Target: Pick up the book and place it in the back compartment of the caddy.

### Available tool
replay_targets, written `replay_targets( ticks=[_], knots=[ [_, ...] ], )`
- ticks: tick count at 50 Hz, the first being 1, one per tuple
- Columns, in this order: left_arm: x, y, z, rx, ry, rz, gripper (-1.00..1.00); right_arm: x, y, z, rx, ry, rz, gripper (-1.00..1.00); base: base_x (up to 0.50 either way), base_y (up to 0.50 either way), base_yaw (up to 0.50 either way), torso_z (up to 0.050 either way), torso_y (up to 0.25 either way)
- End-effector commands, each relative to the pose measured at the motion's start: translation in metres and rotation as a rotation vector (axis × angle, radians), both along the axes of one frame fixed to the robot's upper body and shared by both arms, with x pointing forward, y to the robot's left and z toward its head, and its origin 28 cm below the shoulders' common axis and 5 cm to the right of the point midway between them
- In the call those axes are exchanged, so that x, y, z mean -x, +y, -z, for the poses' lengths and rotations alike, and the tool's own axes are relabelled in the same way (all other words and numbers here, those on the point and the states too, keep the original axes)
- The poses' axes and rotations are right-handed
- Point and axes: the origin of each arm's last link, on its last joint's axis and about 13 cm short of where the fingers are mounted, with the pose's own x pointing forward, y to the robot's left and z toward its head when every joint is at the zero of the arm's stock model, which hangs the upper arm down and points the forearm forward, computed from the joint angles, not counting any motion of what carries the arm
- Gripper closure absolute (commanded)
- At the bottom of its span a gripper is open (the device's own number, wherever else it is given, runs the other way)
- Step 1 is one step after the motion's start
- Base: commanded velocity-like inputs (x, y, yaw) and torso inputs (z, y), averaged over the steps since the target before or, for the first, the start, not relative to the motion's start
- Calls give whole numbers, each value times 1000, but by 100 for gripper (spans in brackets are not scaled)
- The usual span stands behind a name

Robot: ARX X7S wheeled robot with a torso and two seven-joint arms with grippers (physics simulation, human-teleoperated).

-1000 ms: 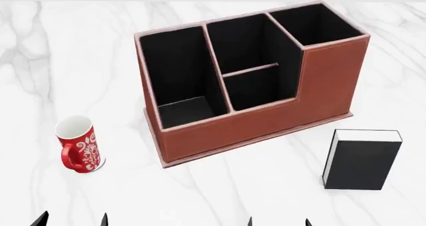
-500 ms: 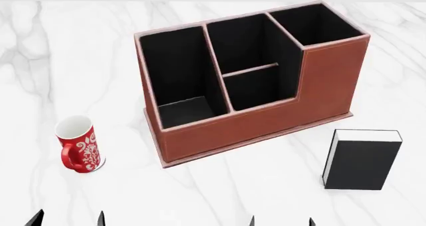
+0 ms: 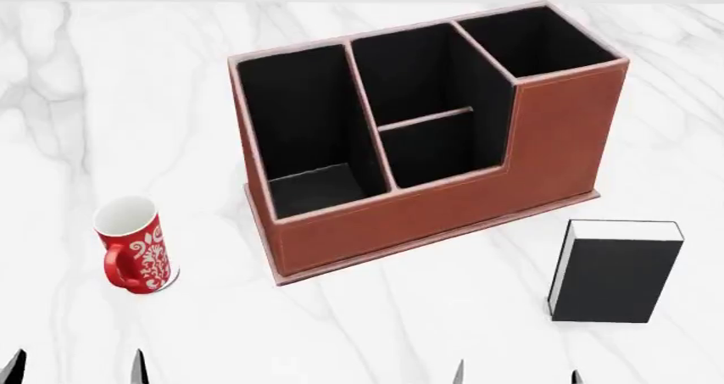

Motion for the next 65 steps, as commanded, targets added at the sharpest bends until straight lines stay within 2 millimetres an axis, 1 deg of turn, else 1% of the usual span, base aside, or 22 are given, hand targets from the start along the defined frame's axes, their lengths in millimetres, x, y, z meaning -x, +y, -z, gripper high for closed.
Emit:
replay_targets(
  ticks=[1, 17, 23, 31, 44, 65],
  knots=[
    [10, 1, -6, 10, -102, -25, -100, 11, -2, -7, -11, -113, 22, -100, 0, 0, 0, 0, 0],
    [15, 3, -7, 22, -194, -36, -100, 12, -3, -9, -30, -150, 37, -100, 0, 0, 0, 0, 0],
    [15, 3, -7, 32, -212, -49, -100, 17, -3, -8, -17, -224, 58, -100, 0, 0, 0, 0, 0],
    [18, 3, -8, 33, -240, -50, -100, 18, -4, -9, -29, -241, 58, -100, 0, 0, 0, 0, 0],
    [18, 3, -8, 38, -245, -36, -100, 17, -3, -8, -23, -247, 60, -100, 0, -3, 0, 0, 0],
    [21, 5, -10, 66, -238, 6, -100, 15, -5, -8, -36, -227, 63, -100, 0, -183, 0, 0, 0]
  ],
)
